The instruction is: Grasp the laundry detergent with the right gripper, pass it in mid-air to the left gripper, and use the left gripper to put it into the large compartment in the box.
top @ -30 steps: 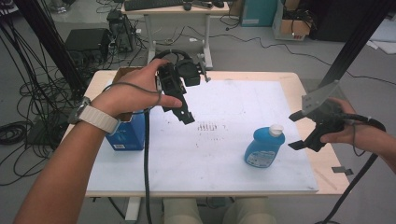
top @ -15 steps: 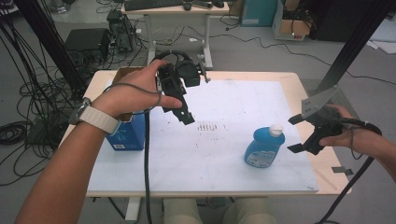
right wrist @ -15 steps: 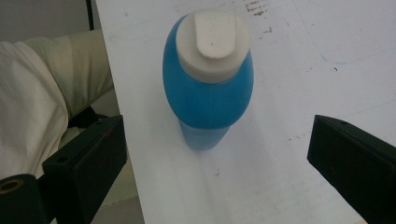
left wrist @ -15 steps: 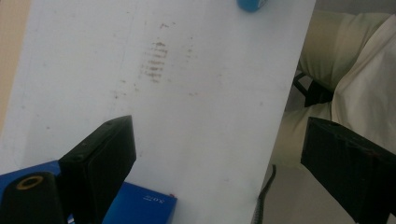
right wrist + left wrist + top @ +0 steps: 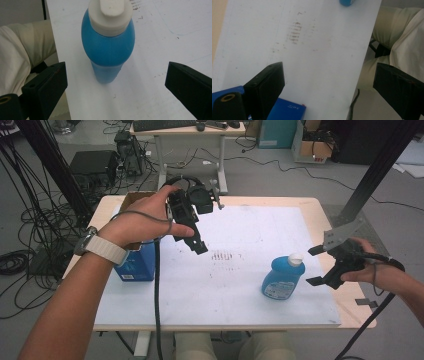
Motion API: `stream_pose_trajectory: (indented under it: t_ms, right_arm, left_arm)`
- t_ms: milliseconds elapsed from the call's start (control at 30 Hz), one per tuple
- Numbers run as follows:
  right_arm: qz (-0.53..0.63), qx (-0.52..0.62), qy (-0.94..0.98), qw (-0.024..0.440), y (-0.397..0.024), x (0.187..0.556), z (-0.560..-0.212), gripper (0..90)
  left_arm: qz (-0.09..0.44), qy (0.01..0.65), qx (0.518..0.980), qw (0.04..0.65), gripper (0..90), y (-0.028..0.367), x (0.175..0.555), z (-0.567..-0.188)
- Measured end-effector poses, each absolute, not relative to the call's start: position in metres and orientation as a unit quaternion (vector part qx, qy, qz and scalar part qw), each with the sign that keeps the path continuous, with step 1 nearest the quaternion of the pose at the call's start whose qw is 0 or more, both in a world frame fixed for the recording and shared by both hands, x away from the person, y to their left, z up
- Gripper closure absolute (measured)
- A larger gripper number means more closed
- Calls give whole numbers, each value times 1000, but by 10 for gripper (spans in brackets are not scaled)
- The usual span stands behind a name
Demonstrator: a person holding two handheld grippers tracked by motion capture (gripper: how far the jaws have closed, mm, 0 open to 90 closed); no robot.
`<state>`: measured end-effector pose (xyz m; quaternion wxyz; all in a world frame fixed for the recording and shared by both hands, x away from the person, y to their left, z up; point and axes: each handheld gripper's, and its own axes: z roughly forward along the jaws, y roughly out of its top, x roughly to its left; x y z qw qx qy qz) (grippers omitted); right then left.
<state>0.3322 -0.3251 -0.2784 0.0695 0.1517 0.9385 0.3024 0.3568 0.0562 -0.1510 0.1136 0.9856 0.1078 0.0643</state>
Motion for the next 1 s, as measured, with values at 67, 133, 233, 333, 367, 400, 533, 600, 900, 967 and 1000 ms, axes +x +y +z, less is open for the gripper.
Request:
stream_pose_trajectory:
  t_ms: [67,133,233,333,367,400,533,600,900,967,1000]
  right_arm:
    - [304,150,938,70,-325,332,-280,42]
    - [304,149,938,69,-325,332,-282,42]
    - [310,150,936,70,-325,331,-286,41]
    - [314,149,935,71,-326,331,-288,41]
    - [316,149,934,70,-326,331,-290,44]
    - [318,150,934,71,-326,331,-291,44]
    - [310,145,937,67,-327,332,-293,44]
    - [313,146,936,66,-328,332,-294,46]
    - [321,147,933,68,-328,330,-300,44]
    - [322,147,933,69,-328,330,-301,45]
    - [323,147,933,68,-328,330,-302,45]
  left_arm:
    - [64,107,986,114,105,56,357,-151]
    - [64,107,986,115,105,56,357,-151]
    - [64,109,985,114,105,56,357,-152]
    - [63,109,986,114,105,56,357,-152]
    - [64,108,985,114,105,56,358,-152]
    - [64,107,986,115,105,56,358,-152]
    - [63,109,985,115,105,55,358,-154]
    - [62,109,986,113,105,55,358,-154]
    - [63,111,985,116,105,56,357,-154]
    - [63,111,985,115,105,56,357,-154]
    - [63,111,985,115,105,56,357,-154]
